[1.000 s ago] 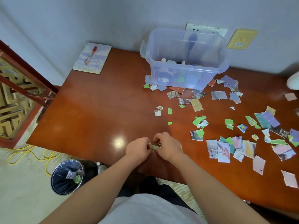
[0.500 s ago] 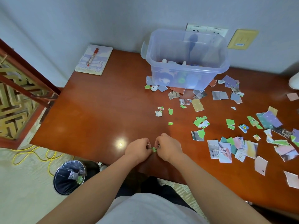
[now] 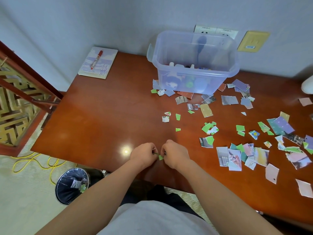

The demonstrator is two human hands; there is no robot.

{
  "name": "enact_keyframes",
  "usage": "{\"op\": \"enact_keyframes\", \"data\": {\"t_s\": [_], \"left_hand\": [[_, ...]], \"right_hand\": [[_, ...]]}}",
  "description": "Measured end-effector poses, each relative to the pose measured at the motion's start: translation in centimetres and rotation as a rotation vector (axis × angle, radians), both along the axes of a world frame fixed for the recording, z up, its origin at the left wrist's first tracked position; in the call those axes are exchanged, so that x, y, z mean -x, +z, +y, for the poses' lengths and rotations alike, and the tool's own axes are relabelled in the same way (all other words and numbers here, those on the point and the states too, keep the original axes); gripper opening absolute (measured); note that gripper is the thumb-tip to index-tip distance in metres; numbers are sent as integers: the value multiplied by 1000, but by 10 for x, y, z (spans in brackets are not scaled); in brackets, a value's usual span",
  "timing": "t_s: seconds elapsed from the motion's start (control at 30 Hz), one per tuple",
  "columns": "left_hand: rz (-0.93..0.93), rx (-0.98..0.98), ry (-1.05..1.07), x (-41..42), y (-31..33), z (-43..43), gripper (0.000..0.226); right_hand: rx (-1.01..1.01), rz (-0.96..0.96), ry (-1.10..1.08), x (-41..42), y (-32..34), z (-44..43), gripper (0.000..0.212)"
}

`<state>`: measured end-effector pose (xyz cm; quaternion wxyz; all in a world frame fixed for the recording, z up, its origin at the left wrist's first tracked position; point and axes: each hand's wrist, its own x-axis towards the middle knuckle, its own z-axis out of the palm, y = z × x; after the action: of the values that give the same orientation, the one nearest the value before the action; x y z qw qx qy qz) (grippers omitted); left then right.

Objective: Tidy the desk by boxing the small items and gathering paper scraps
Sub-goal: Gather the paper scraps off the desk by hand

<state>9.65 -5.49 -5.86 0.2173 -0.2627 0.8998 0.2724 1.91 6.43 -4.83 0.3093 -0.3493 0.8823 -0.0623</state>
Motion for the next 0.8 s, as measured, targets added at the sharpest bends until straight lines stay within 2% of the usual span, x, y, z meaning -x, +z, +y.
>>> {"op": "enact_keyframes", "data": {"t_s": [0.1, 0.2, 0.3, 0.37, 0.43, 0.5, 0.57, 0.67, 0.8], "left_hand": [[5, -3, 29, 0, -2, -1, 3], [-12, -61, 164, 1, -2, 0, 19], [-16, -211, 334, 5, 2, 0, 24], [46, -468, 523, 10, 8, 1, 19], [57, -668, 672, 14, 16, 2, 18], [48, -780, 750, 16, 22, 2, 18], [47, -839, 788, 17, 24, 2, 19], [64, -818, 794, 18, 24, 3, 24], [79, -629, 589, 12, 15, 7, 29]], "right_hand": [[5, 17, -15, 2, 0, 2, 21], [22, 19, -41, 3, 1, 5, 18], [69, -64, -212, 4, -1, 8, 12], [131, -230, -425, 7, -2, 7, 12], [250, -514, -712, 9, 4, 5, 15], [308, -720, -901, 14, 14, 6, 17], [301, -804, -949, 16, 21, 9, 12], [276, -749, -898, 16, 15, 14, 8], [130, -334, -461, 13, 0, 21, 14]]}}
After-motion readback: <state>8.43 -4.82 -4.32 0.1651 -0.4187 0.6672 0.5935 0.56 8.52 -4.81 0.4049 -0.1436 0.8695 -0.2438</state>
